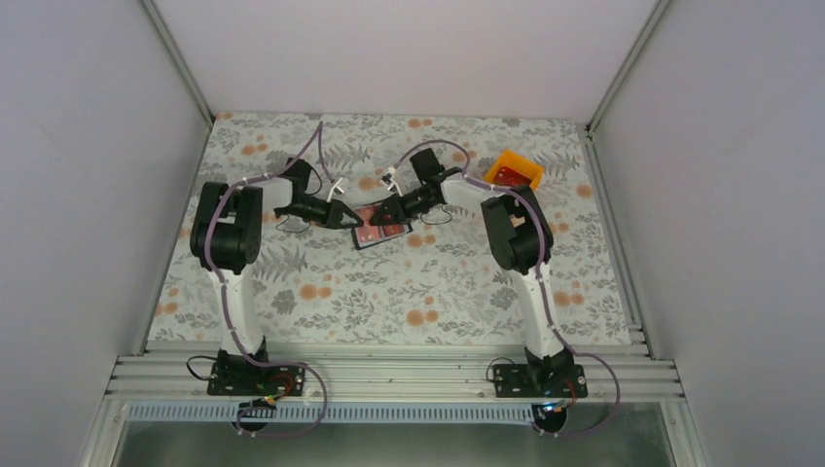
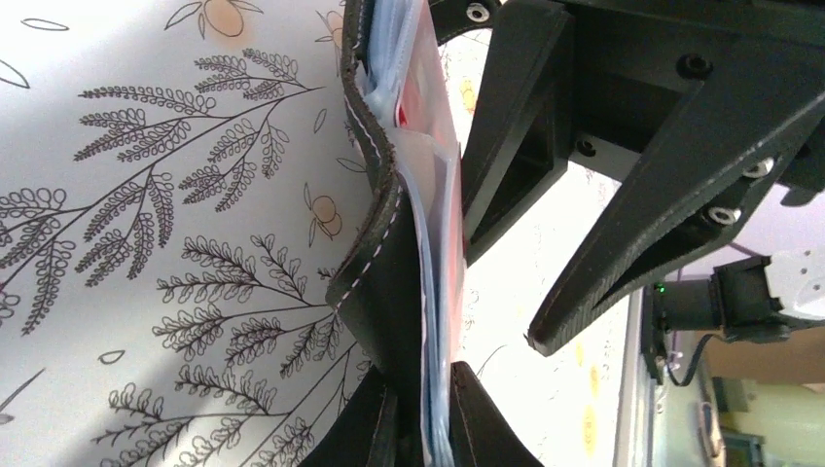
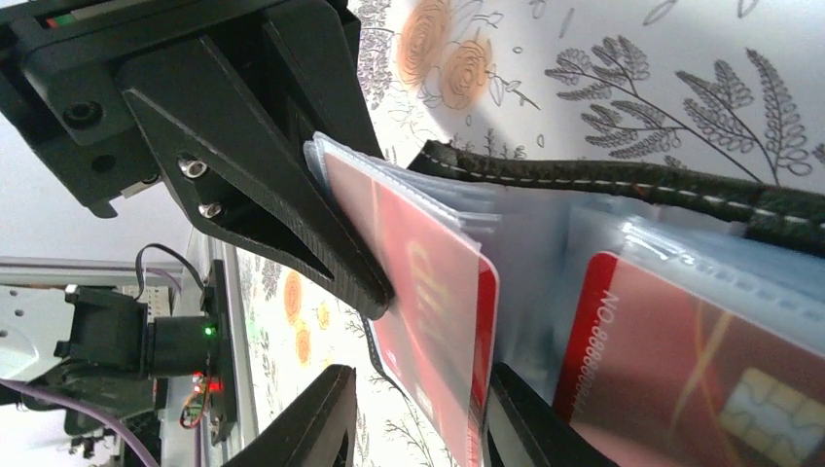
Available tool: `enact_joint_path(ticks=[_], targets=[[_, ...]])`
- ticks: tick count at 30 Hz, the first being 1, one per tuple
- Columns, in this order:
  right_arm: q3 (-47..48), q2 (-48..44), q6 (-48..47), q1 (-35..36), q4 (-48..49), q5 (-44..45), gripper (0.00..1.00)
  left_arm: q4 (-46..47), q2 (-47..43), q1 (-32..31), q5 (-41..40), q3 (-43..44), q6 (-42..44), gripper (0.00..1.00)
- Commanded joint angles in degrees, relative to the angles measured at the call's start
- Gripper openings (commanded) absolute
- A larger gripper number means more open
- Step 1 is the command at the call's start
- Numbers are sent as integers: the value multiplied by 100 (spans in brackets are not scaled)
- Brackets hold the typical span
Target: Take the credit cards out of the card holder
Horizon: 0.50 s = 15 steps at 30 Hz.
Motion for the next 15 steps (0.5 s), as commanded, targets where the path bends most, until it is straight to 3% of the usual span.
enact_joint_path(ticks=[1,4,7,15], targets=[[11,-359,-474,-38,-5,-436,34,409,-421,7,-664,-280,393,2],[-139,-453,-508,-62,193,-547,29,544,-799,-15,-790,-474,638,2],[-207,-548,-648,-67,228,-832,7,582,-968,-37,-791,-566,728,2],[-457,-890,-934,-63,223,-972,4,340,-988,-46,-600,-542,1003,2]])
